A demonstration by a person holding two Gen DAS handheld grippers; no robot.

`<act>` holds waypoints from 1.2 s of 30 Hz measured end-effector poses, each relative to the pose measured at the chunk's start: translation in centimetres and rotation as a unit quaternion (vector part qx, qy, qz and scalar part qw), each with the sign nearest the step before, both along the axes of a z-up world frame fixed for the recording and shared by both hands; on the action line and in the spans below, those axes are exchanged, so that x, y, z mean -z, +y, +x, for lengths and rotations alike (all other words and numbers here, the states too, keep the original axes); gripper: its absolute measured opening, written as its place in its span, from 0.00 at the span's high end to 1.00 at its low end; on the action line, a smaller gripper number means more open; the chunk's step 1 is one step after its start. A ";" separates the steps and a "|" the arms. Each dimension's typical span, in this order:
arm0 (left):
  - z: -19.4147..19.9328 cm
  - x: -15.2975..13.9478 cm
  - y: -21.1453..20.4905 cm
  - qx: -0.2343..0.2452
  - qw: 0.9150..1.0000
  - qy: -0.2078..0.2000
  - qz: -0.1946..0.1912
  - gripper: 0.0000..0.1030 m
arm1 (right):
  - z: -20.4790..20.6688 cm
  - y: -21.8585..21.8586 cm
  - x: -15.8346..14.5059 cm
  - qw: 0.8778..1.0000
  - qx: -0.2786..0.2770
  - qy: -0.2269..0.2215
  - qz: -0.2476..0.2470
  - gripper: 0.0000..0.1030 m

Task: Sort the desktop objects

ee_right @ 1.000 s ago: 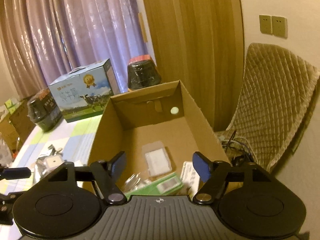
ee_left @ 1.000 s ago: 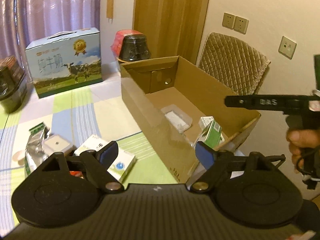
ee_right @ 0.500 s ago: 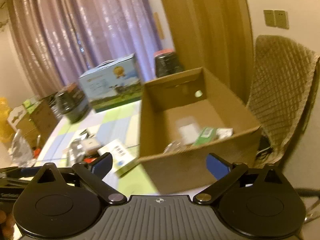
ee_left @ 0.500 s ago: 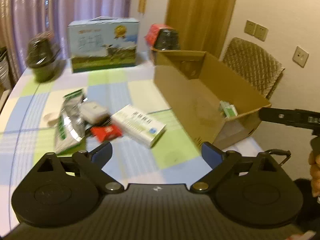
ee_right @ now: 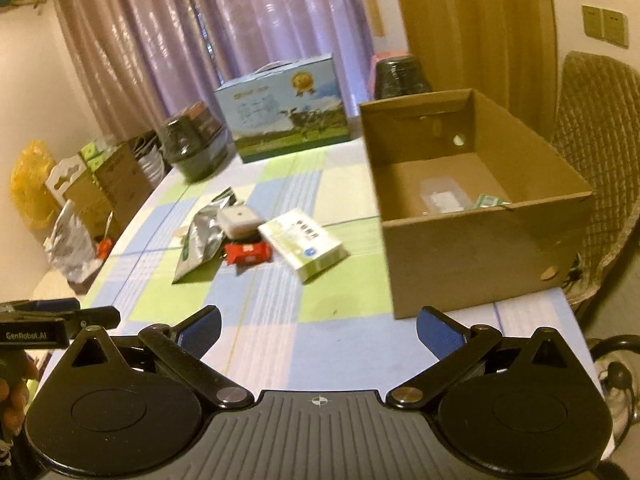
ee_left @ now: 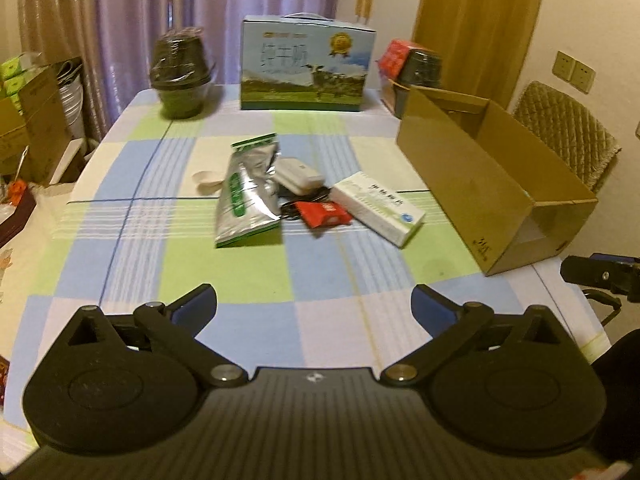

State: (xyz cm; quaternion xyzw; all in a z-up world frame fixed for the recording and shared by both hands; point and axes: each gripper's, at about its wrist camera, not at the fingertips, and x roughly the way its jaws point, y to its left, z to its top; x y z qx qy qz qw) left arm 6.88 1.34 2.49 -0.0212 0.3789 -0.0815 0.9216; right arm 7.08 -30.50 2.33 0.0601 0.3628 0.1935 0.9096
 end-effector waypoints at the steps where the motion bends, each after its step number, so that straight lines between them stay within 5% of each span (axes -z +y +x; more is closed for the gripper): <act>1: 0.0 0.0 0.3 -0.002 1.000 0.000 0.001 0.01 | 0.0 0.4 0.1 1.000 -0.004 0.000 -0.002 0.02; 16: 2.5 1.1 2.0 -0.002 1.000 -0.001 0.019 0.01 | 2.0 6.1 1.8 0.995 -0.078 -0.035 -0.044 0.02; 36: 10.1 5.3 3.3 0.031 0.999 0.005 0.044 0.01 | 13.3 12.0 9.1 0.979 -0.102 -0.046 -0.168 0.02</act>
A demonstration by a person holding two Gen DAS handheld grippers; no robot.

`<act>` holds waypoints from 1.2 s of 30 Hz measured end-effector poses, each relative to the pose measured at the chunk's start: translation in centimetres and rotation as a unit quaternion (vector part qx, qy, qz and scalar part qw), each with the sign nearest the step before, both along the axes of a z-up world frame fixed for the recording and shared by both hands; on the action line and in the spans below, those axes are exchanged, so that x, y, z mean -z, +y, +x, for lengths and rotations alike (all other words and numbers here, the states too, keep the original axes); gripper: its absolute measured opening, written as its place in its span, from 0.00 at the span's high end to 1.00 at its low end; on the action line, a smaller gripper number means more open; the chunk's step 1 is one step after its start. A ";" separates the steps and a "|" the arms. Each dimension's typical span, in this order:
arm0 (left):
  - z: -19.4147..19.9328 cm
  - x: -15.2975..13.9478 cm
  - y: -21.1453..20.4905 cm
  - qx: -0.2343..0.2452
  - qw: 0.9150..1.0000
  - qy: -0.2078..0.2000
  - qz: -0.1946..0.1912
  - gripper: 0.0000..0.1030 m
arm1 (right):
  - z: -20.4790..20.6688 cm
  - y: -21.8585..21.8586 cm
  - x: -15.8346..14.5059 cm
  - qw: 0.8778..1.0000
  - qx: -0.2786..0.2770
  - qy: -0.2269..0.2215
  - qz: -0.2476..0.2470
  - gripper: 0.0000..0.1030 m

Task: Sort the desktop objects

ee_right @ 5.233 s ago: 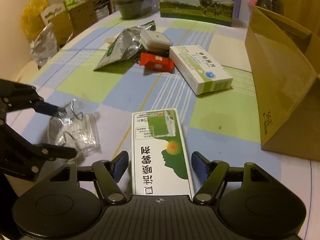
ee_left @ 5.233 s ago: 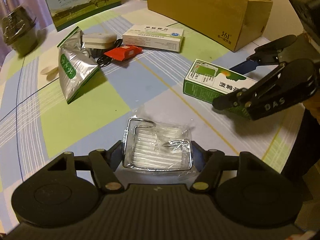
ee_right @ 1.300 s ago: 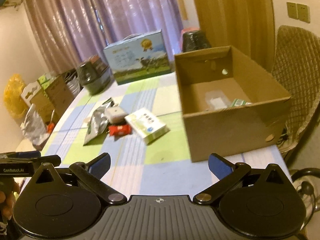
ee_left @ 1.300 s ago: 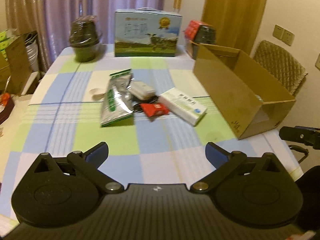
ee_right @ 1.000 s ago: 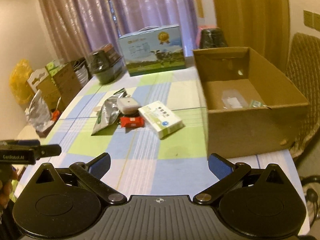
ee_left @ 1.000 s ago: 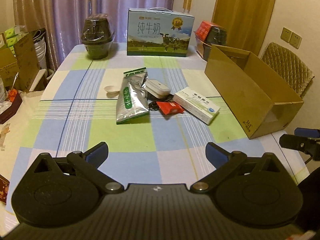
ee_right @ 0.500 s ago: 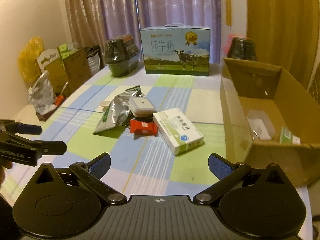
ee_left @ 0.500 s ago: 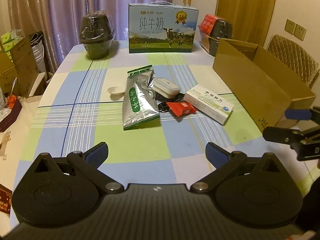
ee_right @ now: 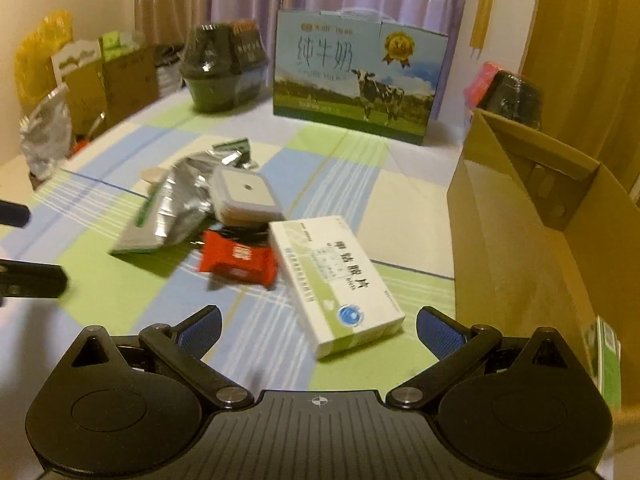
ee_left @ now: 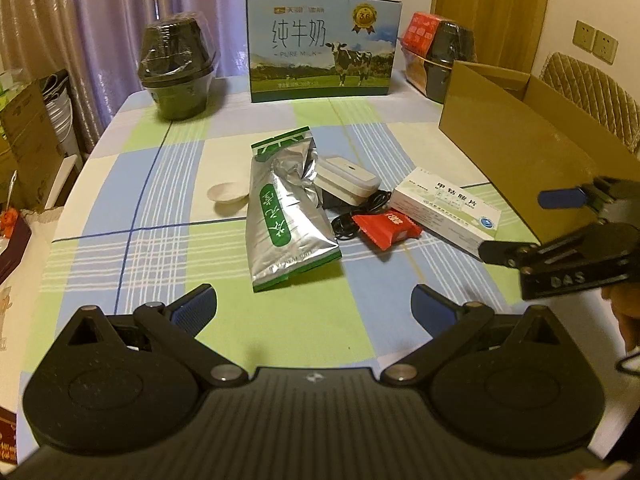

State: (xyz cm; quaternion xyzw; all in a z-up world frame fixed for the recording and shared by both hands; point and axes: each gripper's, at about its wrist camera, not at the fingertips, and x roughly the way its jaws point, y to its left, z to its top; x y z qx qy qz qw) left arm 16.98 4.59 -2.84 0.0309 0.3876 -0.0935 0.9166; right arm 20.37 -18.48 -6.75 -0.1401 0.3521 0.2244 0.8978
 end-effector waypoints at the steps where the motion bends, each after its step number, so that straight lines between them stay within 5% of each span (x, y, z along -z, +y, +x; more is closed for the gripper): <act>1: 0.3 0.3 -0.1 0.003 1.000 0.000 0.000 0.01 | 0.6 0.1 0.4 1.000 0.001 0.001 -0.006 0.02; 15: 3.5 2.8 -0.4 0.014 1.000 0.004 -0.009 0.01 | 5.9 1.2 3.5 0.999 -0.007 0.025 -0.042 0.03; 21: 3.3 3.5 0.0 0.013 1.000 0.014 -0.012 0.01 | 6.8 1.8 4.2 0.997 -0.013 0.046 -0.057 0.24; 36: 1.1 3.5 0.1 0.026 1.000 0.012 0.005 0.01 | -1.4 4.7 4.2 0.988 -0.126 0.047 -0.069 0.33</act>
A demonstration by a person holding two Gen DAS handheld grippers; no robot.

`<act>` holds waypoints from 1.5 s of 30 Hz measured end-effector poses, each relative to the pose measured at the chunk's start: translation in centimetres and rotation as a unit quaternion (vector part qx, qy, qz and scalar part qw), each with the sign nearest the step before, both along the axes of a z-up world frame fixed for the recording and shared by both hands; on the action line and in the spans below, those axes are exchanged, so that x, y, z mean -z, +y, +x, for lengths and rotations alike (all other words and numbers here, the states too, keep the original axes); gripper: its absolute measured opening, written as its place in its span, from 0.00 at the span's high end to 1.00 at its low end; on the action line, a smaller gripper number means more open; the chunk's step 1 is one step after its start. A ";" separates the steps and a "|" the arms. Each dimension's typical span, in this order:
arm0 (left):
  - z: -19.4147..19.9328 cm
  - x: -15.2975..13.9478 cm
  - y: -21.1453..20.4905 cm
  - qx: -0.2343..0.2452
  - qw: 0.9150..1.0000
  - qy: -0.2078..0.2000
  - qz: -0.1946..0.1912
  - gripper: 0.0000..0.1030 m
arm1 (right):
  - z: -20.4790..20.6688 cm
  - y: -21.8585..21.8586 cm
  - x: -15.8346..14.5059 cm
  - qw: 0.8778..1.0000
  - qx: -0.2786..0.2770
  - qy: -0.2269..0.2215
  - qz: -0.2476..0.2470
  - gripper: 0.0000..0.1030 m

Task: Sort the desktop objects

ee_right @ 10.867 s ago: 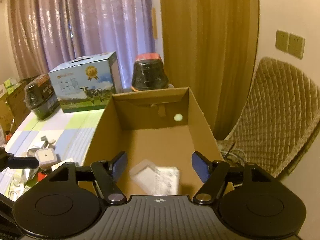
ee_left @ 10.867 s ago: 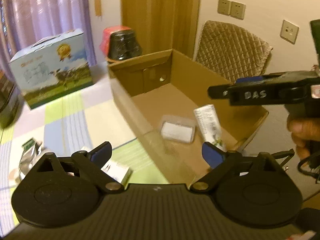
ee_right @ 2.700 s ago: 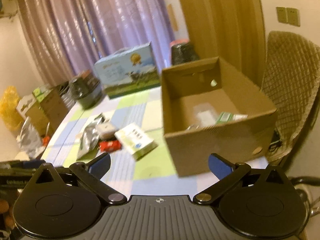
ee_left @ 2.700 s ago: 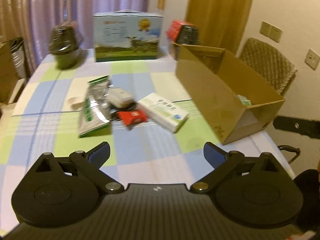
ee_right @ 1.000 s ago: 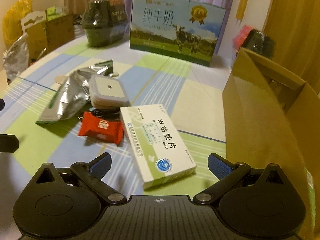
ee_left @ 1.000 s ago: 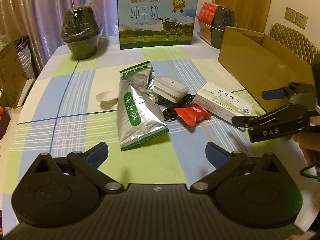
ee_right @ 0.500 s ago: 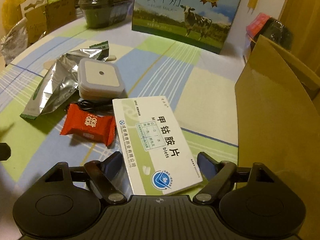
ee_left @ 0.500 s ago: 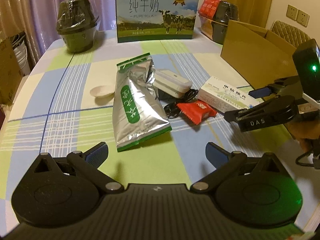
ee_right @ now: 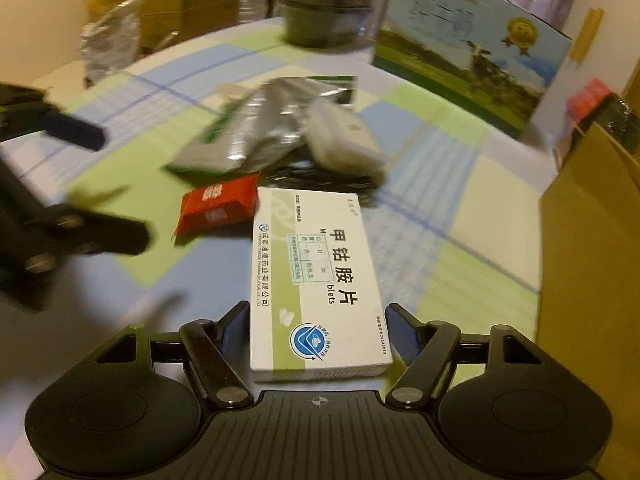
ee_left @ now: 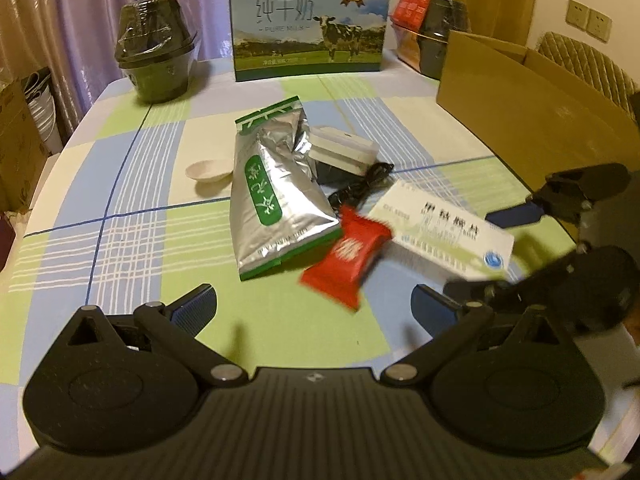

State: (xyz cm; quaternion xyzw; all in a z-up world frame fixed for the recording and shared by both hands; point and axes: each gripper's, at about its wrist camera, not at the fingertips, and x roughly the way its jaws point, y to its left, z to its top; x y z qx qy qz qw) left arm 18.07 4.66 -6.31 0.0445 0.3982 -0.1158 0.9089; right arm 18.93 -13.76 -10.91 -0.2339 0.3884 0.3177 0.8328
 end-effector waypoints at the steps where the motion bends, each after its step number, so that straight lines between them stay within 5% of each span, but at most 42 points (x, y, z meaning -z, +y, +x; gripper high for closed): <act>1: -0.2 0.0 0.0 0.004 1.000 0.000 0.000 0.01 | -0.7 -0.1 0.0 1.000 0.000 0.005 0.008 0.33; 10: -0.1 0.6 -1.5 0.085 0.996 -0.002 0.018 0.13 | -2.4 -3.6 -0.5 0.994 0.098 0.003 0.039 0.33; 22: 2.3 3.0 -3.5 0.165 0.984 -0.007 0.070 0.32 | -2.3 -4.1 -0.2 0.994 0.096 -0.007 0.046 0.32; 26: 2.1 2.8 -3.7 0.167 0.984 -0.001 0.066 0.60 | -2.3 -4.3 -0.1 0.993 0.103 -0.007 0.052 0.32; 29: 1.2 2.6 -4.2 0.170 0.983 0.004 0.070 0.62 | -2.6 -4.4 -0.1 0.993 0.107 -0.008 0.055 0.32; 34: -1.0 2.4 -5.2 0.181 0.981 0.002 0.076 0.62 | -3.6 -4.9 -0.3 0.991 0.117 -0.003 0.064 0.32; 38: -2.4 2.1 -5.1 0.175 0.983 0.014 0.051 0.30 | -4.6 -5.5 -0.5 0.989 0.127 0.002 0.073 0.32; 45: -2.4 2.0 -4.4 0.138 0.990 0.012 0.036 0.27 | -6.1 -6.3 -0.6 0.985 0.160 -0.013 0.064 0.32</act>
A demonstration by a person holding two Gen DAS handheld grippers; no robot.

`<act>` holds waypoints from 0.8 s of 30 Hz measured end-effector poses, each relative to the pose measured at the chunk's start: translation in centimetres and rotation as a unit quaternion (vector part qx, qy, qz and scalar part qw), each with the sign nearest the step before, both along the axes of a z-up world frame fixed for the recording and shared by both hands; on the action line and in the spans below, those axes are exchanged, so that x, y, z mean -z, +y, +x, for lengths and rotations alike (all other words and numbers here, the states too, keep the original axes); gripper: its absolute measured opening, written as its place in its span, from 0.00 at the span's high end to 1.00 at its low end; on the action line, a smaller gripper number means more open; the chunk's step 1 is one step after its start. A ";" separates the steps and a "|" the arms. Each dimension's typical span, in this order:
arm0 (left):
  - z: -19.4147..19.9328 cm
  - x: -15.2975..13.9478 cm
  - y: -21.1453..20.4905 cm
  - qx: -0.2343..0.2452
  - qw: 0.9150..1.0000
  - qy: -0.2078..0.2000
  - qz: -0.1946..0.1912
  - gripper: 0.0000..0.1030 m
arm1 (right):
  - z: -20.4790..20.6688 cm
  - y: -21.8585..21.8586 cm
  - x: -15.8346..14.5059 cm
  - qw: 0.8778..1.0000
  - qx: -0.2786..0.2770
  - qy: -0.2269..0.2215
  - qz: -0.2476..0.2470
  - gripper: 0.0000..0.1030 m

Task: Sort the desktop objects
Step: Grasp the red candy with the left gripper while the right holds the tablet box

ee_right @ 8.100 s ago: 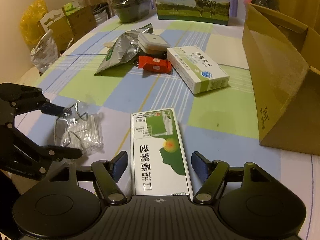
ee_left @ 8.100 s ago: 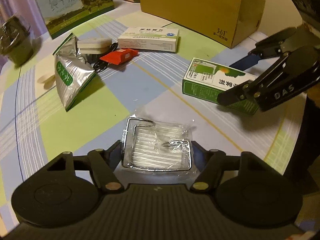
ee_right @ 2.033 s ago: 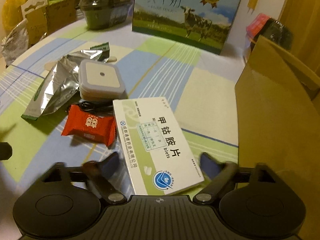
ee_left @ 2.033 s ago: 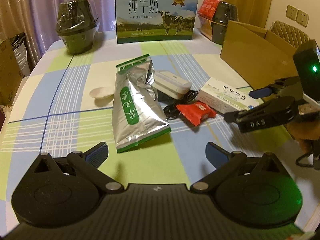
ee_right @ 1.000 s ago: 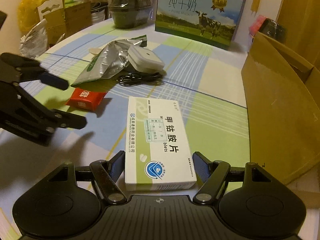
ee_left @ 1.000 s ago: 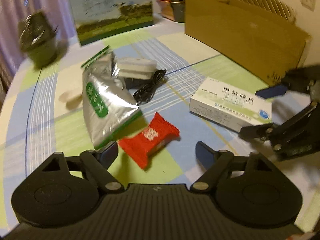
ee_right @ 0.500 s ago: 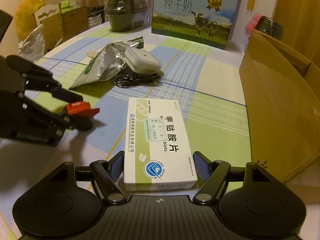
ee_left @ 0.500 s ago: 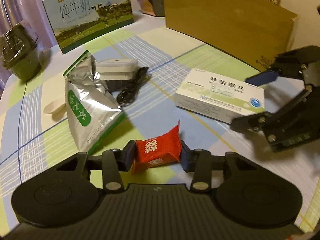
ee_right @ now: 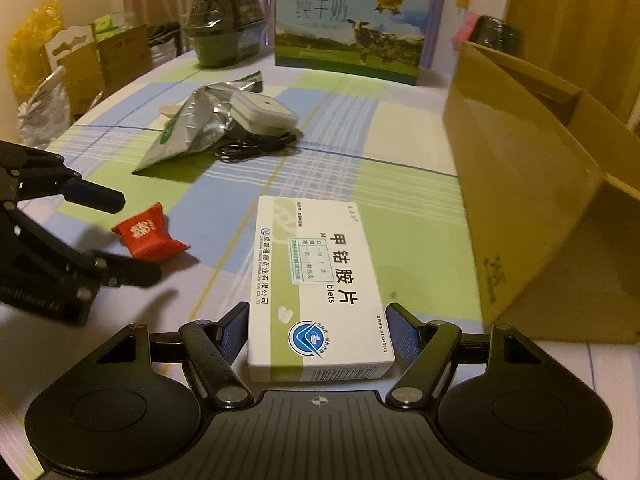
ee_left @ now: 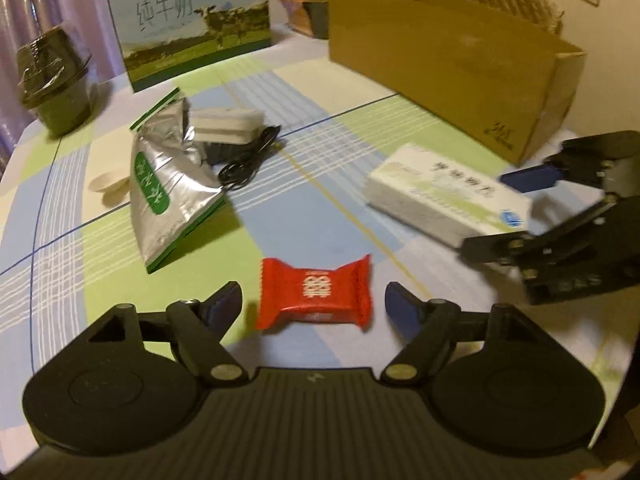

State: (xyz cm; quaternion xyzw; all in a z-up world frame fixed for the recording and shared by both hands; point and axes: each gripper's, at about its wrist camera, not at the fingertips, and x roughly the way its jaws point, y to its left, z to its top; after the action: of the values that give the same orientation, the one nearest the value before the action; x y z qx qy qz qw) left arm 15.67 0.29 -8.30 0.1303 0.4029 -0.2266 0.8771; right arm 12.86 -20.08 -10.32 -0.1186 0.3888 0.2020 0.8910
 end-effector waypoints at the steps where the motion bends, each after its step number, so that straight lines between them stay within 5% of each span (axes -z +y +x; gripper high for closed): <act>1: 0.2 0.2 0.0 -0.003 1.000 0.003 0.000 0.27 | -0.2 0.0 0.0 1.000 0.003 -0.002 -0.001 0.32; 15: 1.3 0.8 0.3 -0.041 0.998 0.036 -0.042 0.37 | -0.3 -0.7 0.7 1.000 0.017 0.015 0.016 0.32; 24: 1.3 0.5 0.6 -0.053 0.997 0.035 -0.048 0.57 | -0.2 -1.0 0.7 0.999 0.022 0.019 0.025 0.27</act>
State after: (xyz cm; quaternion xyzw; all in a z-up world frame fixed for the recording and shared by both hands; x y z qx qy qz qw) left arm 16.94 0.85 -8.79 0.0591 0.4281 -0.2034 0.8786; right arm 12.66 -21.12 -11.06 -0.0838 0.4031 0.1940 0.8904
